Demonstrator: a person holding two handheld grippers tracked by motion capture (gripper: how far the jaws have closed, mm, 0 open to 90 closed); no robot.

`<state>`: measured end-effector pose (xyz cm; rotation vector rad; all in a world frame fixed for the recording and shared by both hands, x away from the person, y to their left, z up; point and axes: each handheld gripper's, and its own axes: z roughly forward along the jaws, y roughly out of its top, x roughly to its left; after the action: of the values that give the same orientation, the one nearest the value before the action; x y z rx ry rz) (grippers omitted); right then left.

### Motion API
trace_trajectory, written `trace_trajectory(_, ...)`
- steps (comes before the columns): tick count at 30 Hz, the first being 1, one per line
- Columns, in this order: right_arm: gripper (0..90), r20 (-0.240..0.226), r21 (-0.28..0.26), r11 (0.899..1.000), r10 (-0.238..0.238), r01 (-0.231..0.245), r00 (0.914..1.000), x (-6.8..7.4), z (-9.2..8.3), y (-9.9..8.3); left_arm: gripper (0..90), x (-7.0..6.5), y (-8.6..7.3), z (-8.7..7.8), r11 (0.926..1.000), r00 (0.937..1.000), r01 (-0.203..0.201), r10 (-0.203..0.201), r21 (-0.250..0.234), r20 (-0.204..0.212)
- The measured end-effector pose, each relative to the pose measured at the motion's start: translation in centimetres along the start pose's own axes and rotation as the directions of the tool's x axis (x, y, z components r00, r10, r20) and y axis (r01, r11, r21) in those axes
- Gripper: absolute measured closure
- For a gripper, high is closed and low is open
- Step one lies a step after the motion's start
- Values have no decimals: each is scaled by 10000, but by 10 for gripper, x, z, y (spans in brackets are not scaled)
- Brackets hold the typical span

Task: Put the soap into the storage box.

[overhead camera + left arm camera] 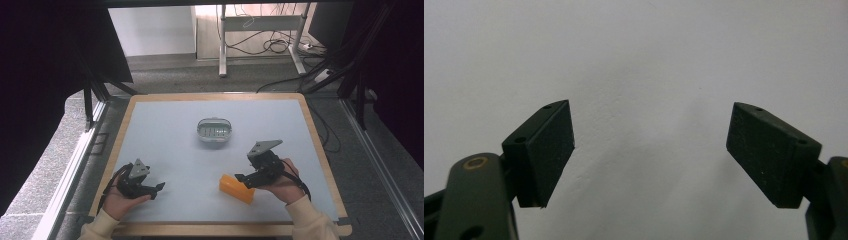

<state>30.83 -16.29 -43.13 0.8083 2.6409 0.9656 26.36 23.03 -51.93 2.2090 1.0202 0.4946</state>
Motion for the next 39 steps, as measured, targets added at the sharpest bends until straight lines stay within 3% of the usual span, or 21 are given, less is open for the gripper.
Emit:
trace_trajectory(5,250,-330,385,9990,-203,216,9992,6,10,2,194,0,0,0,10000,10000,-58,58,79,-12)
trace_trajectory(9,249,-341,663,9971,-338,360,9988,11,15,3,194,-1,0,1,9999,9999,-110,110,34,46)
trace_trajectory(17,292,-708,1440,9875,-549,647,9960,18,26,1,193,-1,0,1,9998,9998,-182,181,68,76)
trace_trajectory(22,330,-853,2171,9729,-622,795,9944,22,33,0,189,-1,0,1,9998,9998,-197,197,65,28)
trace_trajectory(39,490,-1004,3552,9262,-963,1261,9903,25,62,2,186,-2,0,0,9997,9996,-260,260,-5,-69)
